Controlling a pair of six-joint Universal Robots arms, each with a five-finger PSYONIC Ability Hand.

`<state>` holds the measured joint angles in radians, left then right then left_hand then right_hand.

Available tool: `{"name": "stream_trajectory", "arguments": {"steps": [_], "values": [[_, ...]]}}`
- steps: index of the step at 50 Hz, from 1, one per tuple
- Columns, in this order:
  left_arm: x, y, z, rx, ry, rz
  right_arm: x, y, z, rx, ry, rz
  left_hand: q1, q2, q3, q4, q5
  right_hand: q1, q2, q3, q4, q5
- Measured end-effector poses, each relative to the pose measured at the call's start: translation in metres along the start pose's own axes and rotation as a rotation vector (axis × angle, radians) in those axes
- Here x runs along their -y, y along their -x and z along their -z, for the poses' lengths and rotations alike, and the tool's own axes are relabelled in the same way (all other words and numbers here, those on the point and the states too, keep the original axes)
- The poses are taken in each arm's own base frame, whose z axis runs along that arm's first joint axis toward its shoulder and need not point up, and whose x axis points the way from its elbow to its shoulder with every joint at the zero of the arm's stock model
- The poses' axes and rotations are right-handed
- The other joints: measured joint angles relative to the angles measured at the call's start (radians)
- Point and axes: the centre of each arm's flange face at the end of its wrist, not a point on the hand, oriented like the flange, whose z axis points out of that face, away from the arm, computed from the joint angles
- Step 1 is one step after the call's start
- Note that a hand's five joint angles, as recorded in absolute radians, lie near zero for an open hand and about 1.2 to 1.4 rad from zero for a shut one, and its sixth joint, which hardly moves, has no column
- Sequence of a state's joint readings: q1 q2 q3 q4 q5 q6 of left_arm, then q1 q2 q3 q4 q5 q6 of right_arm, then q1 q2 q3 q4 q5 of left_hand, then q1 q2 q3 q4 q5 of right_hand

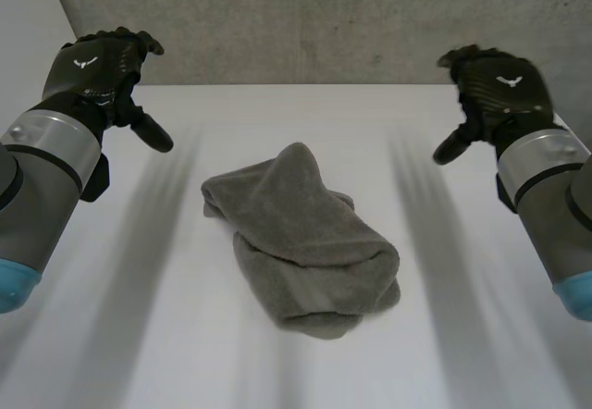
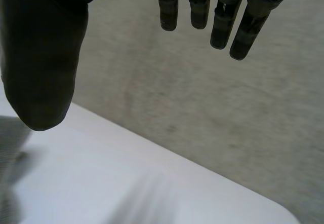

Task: Fold the towel.

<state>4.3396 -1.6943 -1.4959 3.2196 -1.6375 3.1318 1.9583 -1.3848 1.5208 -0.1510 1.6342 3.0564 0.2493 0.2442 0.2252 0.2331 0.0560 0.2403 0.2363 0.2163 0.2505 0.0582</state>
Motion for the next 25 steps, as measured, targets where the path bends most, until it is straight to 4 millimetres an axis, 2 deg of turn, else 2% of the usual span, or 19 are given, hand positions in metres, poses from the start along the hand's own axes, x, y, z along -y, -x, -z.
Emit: {"name": "stream_trajectory", "arguments": {"steps": [6, 25], "values": [[-0.005, 0.001, -0.002, -0.002, 0.048, -0.005, 0.003, -0.01, -0.002, -0.076, -0.003, -0.001, 0.0, 0.0, 0.0, 0.0, 0.0, 0.0, 0.0, 0.0, 0.0, 0.0], [-0.013, -0.005, -0.003, -0.061, 0.077, -0.003, 0.002, -0.011, -0.002, -0.075, 0.009, 0.016, 0.0, 0.0, 0.0, 0.0, 0.0, 0.0, 0.0, 0.0, 0.0, 0.0]]}}
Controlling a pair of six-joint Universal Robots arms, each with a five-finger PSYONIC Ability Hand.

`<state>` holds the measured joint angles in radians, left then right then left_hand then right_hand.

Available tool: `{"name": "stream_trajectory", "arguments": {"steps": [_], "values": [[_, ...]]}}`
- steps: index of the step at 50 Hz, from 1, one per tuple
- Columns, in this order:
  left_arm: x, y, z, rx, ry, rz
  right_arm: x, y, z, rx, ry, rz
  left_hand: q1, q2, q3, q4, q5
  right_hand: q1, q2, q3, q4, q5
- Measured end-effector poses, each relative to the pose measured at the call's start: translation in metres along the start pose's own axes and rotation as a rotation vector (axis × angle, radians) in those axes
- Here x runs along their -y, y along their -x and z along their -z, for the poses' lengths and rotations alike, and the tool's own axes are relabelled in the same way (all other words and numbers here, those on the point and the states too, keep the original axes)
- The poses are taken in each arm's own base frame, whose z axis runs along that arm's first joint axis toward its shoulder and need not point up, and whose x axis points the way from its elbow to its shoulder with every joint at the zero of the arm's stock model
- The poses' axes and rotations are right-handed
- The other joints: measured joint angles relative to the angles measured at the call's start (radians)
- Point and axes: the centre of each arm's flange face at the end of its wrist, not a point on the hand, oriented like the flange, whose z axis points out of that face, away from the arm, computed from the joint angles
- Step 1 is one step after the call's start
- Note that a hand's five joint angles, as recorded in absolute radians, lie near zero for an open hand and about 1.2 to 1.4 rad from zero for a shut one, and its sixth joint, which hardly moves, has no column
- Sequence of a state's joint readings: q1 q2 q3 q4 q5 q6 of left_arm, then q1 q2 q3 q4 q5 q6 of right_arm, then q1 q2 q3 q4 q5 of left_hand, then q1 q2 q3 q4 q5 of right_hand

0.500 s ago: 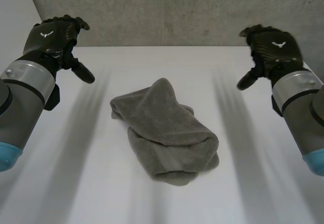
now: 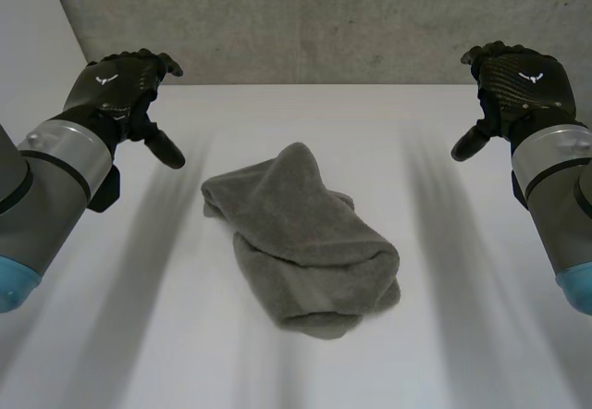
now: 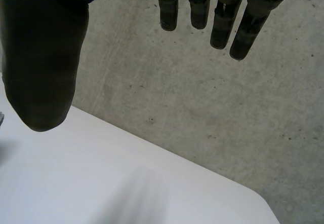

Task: Fold the towel.

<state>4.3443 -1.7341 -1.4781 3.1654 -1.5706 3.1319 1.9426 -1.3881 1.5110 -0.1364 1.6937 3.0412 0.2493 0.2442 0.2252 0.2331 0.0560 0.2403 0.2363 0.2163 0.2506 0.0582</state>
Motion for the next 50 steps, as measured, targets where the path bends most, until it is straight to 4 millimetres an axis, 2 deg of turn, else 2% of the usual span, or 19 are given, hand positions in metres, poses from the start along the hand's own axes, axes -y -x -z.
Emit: {"name": "stream_trajectory", "arguments": {"steps": [8, 15, 19, 22, 30, 32, 35, 39, 43, 50], "values": [[0.002, 0.0, 0.001, -0.002, -0.007, -0.007, 0.001, 0.006, 0.005, 0.054, 0.029, 0.022, 0.0, 0.0, 0.0, 0.0, 0.0, 0.0, 0.0, 0.0, 0.0, 0.0], [0.0, 0.003, -0.003, 0.0, -0.001, -0.056, 0.004, 0.026, 0.028, 0.283, 0.105, 0.116, 0.0, 0.0, 0.0, 0.0, 0.0, 0.0, 0.0, 0.0, 0.0, 0.0], [-0.015, 0.004, -0.011, -0.027, 0.044, -0.158, -0.001, 0.036, 0.042, 0.411, 0.157, 0.152, 0.0, 0.0, 0.0, 0.0, 0.0, 0.0, 0.0, 0.0, 0.0, 0.0], [-0.031, 0.003, -0.018, -0.065, 0.086, -0.232, -0.012, 0.044, 0.049, 0.469, 0.2, 0.162, 0.0, 0.0, 0.0, 0.0, 0.0, 0.0, 0.0, 0.0, 0.0, 0.0], [-0.083, -0.002, -0.039, -0.163, 0.203, -0.329, -0.064, 0.076, 0.061, 0.585, 0.307, 0.18, 0.0, 0.0, 0.0, 0.0, 0.0, 0.007, 0.004, 0.0, 0.0, 0.004], [-0.095, -0.003, -0.045, -0.18, 0.226, -0.329, -0.077, 0.084, 0.062, 0.604, 0.314, 0.187, 0.0, 0.0, 0.0, 0.0, 0.002, 0.091, 0.096, 0.0, 0.0, 0.105], [-0.109, -0.004, -0.052, -0.198, 0.253, -0.324, -0.09, 0.092, 0.061, 0.621, 0.312, 0.196, 0.136, 0.142, 0.0, 0.0, 0.145, 0.291, 0.322, 0.0, 0.0, 0.321], [-0.122, -0.006, -0.059, -0.214, 0.275, -0.317, -0.103, 0.099, 0.058, 0.632, 0.3, 0.206, 0.709, 0.733, 0.0, 0.0, 0.726, 0.657, 0.696, 0.0, 0.0, 0.688], [-0.124, -0.009, -0.06, -0.223, 0.275, -0.312, -0.107, 0.101, 0.055, 0.632, 0.289, 0.213, 1.007, 1.024, 0.0, 0.0, 1.041, 1.002, 1.021, 0.0, 0.0, 1.038], [-0.121, -0.019, -0.056, -0.244, 0.261, -0.31, -0.104, 0.097, 0.047, 0.616, 0.266, 0.237, 1.026, 1.07, 0.0, 0.0, 1.096, 1.039, 1.036, 0.0, 0.0, 1.084]]}}
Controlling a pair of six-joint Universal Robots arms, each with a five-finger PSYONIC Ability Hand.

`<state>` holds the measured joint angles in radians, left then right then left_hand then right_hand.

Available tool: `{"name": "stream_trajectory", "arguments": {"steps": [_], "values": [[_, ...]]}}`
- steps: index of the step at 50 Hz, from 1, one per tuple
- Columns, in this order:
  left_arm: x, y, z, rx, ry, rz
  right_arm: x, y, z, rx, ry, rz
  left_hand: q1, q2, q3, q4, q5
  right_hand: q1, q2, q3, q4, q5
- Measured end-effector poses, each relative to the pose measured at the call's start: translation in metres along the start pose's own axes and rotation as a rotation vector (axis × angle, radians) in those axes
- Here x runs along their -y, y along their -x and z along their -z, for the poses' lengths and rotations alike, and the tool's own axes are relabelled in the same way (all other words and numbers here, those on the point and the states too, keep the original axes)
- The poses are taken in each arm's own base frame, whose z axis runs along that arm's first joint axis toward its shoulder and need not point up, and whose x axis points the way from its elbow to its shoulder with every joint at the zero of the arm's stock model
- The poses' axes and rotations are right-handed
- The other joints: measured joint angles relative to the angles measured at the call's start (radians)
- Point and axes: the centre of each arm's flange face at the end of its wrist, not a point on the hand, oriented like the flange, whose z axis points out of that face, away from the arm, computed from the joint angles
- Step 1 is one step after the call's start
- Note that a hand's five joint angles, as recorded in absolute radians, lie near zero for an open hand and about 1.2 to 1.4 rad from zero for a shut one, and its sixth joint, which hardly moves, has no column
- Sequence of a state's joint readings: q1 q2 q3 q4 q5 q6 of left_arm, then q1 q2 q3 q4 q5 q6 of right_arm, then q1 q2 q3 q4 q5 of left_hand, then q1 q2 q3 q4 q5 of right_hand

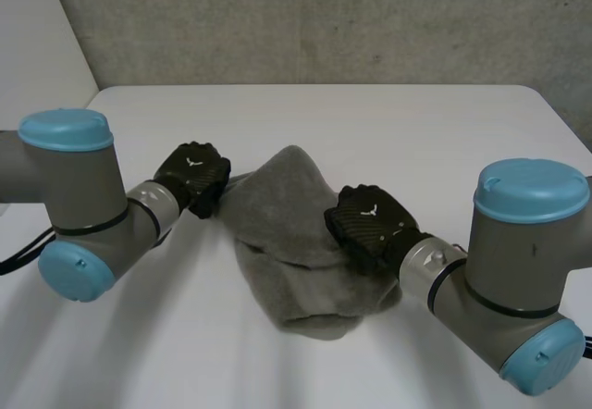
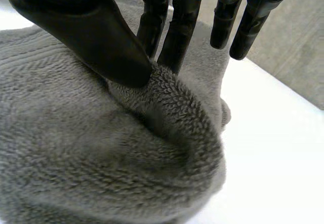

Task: Fold the towel.

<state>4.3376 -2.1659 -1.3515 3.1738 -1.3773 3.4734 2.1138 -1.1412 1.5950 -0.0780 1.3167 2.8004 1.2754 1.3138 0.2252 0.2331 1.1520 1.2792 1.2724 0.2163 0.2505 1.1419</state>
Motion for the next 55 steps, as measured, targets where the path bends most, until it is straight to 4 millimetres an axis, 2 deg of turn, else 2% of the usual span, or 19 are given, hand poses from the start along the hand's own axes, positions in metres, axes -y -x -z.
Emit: {"name": "stream_trajectory", "arguments": {"steps": [5, 12, 13, 14, 16, 18, 20, 27, 30, 35, 38, 39, 42, 49, 53, 55], "values": [[0.005, -0.005, 0.004, -0.008, -0.009, -0.003, 0.011, -0.012, 0.004, -0.033, -0.028, 0.007, 0.0, 0.0, 0.0, 0.0, 0.001, 0.0, 0.0, 0.0, 0.0, 0.0], [0.024, 0.0, 0.02, 0.012, -0.062, -0.014, 0.037, -0.031, 0.018, -0.089, -0.108, 0.013, -0.002, -0.003, 0.0, 0.0, 0.001, 0.0, 0.0, 0.0, 0.0, 0.0], [0.025, 0.001, 0.021, 0.014, -0.067, -0.015, 0.038, -0.031, 0.019, -0.091, -0.111, 0.012, -0.038, -0.032, 0.0, 0.0, -0.032, 0.0, 0.0, 0.0, 0.0, 0.0], [0.028, 0.002, 0.022, 0.02, -0.078, -0.018, 0.04, -0.033, 0.02, -0.097, -0.119, 0.012, -0.171, -0.169, 0.0, 0.0, -0.172, 0.0, 0.0, 0.0, 0.0, 0.0], [0.03, 0.004, 0.023, 0.029, -0.095, -0.025, 0.04, -0.035, 0.02, -0.101, -0.119, 0.007, -0.561, -0.592, 0.0, 0.0, -0.596, 0.0, 0.0, 0.0, 0.0, 0.0], [0.031, 0.004, 0.022, 0.034, -0.103, -0.03, 0.037, -0.036, 0.019, -0.1, -0.111, 0.002, -0.728, -0.767, 0.0, 0.0, -0.773, 0.0, 0.0, 0.0, 0.0, 0.0], [0.028, 0.004, 0.019, 0.037, -0.102, -0.034, 0.031, -0.035, 0.015, -0.096, -0.091, -0.006, -0.795, -0.831, 0.0, 0.0, -0.859, 0.0, 0.0, 0.0, 0.0, 0.0], [0.002, -0.001, 0.006, 0.019, -0.041, -0.068, 0.011, -0.031, 0.005, -0.08, -0.03, -0.027, -0.803, -0.838, 0.0, 0.0, -0.878, 0.0, 0.0, 0.0, 0.0, 0.0], [-0.01, -0.004, 0.0, 0.01, -0.013, -0.103, 0.006, -0.03, 0.003, -0.075, -0.017, -0.031, -0.803, -0.839, 0.0, 0.0, -0.878, 0.0, 0.0, 0.0, 0.0, 0.0], [-0.018, -0.004, -0.011, 0.013, -0.008, -0.142, 0.003, -0.029, 0.002, -0.072, -0.009, -0.033, -0.755, -0.796, 0.0, 0.0, -0.808, 0.0, 0.0, 0.0, 0.0, 0.0], [-0.019, -0.004, -0.017, 0.018, -0.019, -0.152, 0.002, -0.028, 0.003, -0.071, -0.005, -0.034, -0.569, -0.601, 0.0, 0.0, -0.621, 0.0, 0.0, 0.0, 0.0, 0.0], [-0.018, -0.004, -0.02, 0.02, -0.03, -0.154, 0.002, -0.028, 0.003, -0.071, -0.003, -0.034, -0.379, -0.405, 0.0, 0.0, -0.438, 0.0, 0.0, 0.0, 0.0, 0.001], [-0.014, -0.005, -0.023, 0.021, -0.052, -0.153, 0.002, -0.028, 0.004, -0.073, 0.002, -0.034, -0.037, -0.054, 0.0, 0.0, -0.071, 0.0, 0.0, 0.0, 0.0, 0.0], [-0.005, -0.01, -0.019, 0.007, -0.08, -0.146, 0.005, -0.028, 0.011, -0.062, 0.023, -0.036, -0.022, -0.022, 0.0, 0.0, -0.024, 0.0, 0.0, 0.0, 0.0, 0.0], [0.005, -0.011, -0.009, 0.007, -0.096, -0.138, 0.012, -0.029, 0.02, -0.051, 0.039, -0.03, -0.022, -0.022, 0.0, 0.0, -0.024, 0.0, 0.0, 0.0, 0.0, 0.0], [0.016, -0.008, 0.001, 0.018, -0.118, -0.133, 0.02, -0.033, 0.025, -0.051, 0.033, -0.008, -0.022, -0.022, 0.0, 0.0, -0.024, 0.0, 0.0, 0.0, 0.0, 0.0]]}}
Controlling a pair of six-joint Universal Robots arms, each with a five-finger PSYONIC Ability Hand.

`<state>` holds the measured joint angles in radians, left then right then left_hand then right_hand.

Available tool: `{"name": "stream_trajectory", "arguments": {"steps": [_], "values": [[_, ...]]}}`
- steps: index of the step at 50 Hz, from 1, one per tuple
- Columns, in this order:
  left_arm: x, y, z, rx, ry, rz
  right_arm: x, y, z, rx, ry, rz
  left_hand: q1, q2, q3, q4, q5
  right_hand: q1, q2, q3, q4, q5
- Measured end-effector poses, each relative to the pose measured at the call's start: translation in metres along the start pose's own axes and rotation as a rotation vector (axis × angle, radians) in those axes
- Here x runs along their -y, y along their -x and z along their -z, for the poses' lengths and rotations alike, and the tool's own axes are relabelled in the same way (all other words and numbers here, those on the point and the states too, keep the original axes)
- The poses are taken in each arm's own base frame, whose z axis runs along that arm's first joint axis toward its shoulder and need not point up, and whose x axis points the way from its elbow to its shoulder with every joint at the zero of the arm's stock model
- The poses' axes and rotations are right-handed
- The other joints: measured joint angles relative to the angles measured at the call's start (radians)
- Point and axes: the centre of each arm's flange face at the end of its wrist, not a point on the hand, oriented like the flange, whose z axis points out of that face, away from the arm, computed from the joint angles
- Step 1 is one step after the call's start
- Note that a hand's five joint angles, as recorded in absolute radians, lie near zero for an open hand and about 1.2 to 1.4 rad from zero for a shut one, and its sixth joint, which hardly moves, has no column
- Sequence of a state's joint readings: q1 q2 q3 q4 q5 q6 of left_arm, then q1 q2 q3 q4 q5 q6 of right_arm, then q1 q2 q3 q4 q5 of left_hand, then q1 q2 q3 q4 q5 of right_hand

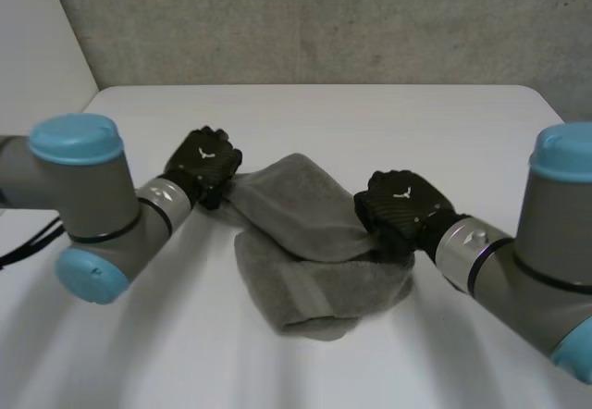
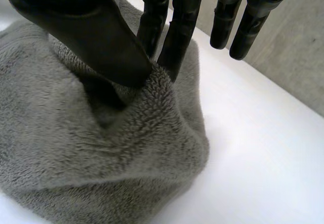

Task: Fold the towel.

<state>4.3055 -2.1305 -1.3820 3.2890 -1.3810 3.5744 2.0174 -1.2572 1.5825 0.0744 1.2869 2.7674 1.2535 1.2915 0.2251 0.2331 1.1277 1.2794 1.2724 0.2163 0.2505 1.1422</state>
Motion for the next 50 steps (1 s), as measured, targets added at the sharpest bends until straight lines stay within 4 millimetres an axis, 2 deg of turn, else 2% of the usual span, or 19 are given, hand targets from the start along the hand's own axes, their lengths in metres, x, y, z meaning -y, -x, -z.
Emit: {"name": "stream_trajectory", "arguments": {"steps": [5, 7, 10, 11, 12, 16, 20, 23, 30, 33, 39, 43, 45, 46, 47, 48, 50], "values": [[0.031, 0.015, 0.019, 0.04, -0.066, 0.023, 0.025, -0.015, 0.005, -0.018, -0.071, 0.079, 0.0, 0.0, 0.0, 0.0, 0.0, 0.0, 0.0, 0.0, 0.0, 0.0], [0.052, 0.023, 0.031, 0.06, -0.11, 0.043, 0.044, -0.022, 0.007, -0.033, -0.132, 0.123, 0.0, 0.001, 0.0, 0.0, 0.0, 0.0, 0.0, 0.0, 0.0, 0.0], [0.094, 0.035, 0.061, 0.083, -0.2, 0.088, 0.084, -0.03, 0.021, -0.054, -0.269, 0.19, 0.0, 0.007, 0.0, 0.0, 0.0, 0.0, 0.0, 0.0, 0.0, 0.0], [0.101, 0.036, 0.067, 0.085, -0.216, 0.095, 0.089, -0.031, 0.024, -0.057, -0.288, 0.198, 0.002, 0.008, 0.0, 0.0, 0.0, 0.0, 0.0, 0.0, 0.0, 0.0], [0.121, 0.04, 0.083, 0.089, -0.265, 0.111, 0.107, -0.033, 0.034, -0.068, -0.35, 0.219, 0.007, 0.008, 0.0, 0.0, 0.0, 0.0, 0.0, 0.0, 0.0, 0.0], [0.154, 0.049, 0.115, 0.091, -0.369, 0.119, 0.134, -0.037, 0.053, -0.089, -0.457, 0.235, 0.007, 0.008, 0.0, 0.0, 0.0, 0.0, 0.0, 0.0, 0.0, 0.0], [0.171, 0.058, 0.124, 0.103, -0.441, 0.104, 0.146, -0.044, 0.051, -0.119, -0.533, 0.238, 0.007, 0.008, 0.0, 0.0, 0.0, 0.0, 0.0, 0.0, 0.0, 0.0], [0.176, 0.068, 0.113, 0.133, -0.486, 0.089, 0.151, -0.054, 0.038, -0.177, -0.597, 0.256, 0.007, 0.008, 0.0, 0.0, 0.0, 0.0, 0.0, 0.0, 0.0, 0.0], [0.178, 0.093, 0.065, 0.27, -0.6, 0.067, 0.166, -0.082, 0.009, -0.433, -0.76, 0.324, 0.007, 0.008, 0.0, 0.0, 0.0, 0.0, 0.002, 0.0, 0.0, 0.0], [0.176, 0.096, 0.057, 0.304, -0.628, 0.069, 0.169, -0.086, 0.008, -0.499, -0.798, 0.344, 0.007, 0.008, 0.0, 0.0, 0.0, 0.0, 0.003, 0.0, 0.0, 0.0], [0.165, 0.094, 0.061, 0.312, -0.624, 0.065, 0.16, -0.078, 0.012, -0.485, -0.793, 0.371, 0.007, 0.008, 0.0, 0.0, 0.0, 0.0, 0.05, 0.0, 0.0, 0.01], [0.138, 0.089, 0.062, 0.267, -0.562, 0.057, 0.137, -0.066, 0.012, -0.41, -0.732, 0.38, 0.007, 0.008, 0.0, 0.0, 0.0, 0.0, 0.051, 0.0, 0.0, 0.01], [0.113, 0.084, 0.061, 0.21, -0.498, 0.055, 0.115, -0.055, 0.009, -0.343, -0.673, 0.384, 0.007, 0.008, 0.0, 0.0, 0.0, 0.0, 0.05, 0.0, 0.0, 0.01], [0.106, 0.081, 0.061, 0.193, -0.482, 0.056, 0.107, -0.051, 0.008, -0.319, -0.653, 0.385, 0.007, 0.008, 0.0, 0.0, 0.0, 0.0, 0.051, 0.0, 0.0, 0.011], [0.086, 0.074, 0.062, 0.136, -0.432, 0.059, 0.088, -0.041, 0.006, -0.26, -0.602, 0.393, -0.018, -0.022, 0.0, 0.0, -0.019, 0.001, 0.051, 0.0, 0.0, 0.012], [0.079, 0.071, 0.062, 0.114, -0.415, 0.061, 0.08, -0.037, 0.005, -0.237, -0.582, 0.397, -0.065, -0.08, 0.0, 0.0, -0.088, 0.001, 0.051, 0.0, 0.0, 0.012], [0.055, 0.057, 0.066, 0.026, -0.354, 0.067, 0.049, -0.019, 0.005, -0.136, -0.496, 0.416, -0.288, -0.326, 0.0, 0.0, -0.316, 0.001, 0.05, 0.0, 0.0, 0.011]]}}
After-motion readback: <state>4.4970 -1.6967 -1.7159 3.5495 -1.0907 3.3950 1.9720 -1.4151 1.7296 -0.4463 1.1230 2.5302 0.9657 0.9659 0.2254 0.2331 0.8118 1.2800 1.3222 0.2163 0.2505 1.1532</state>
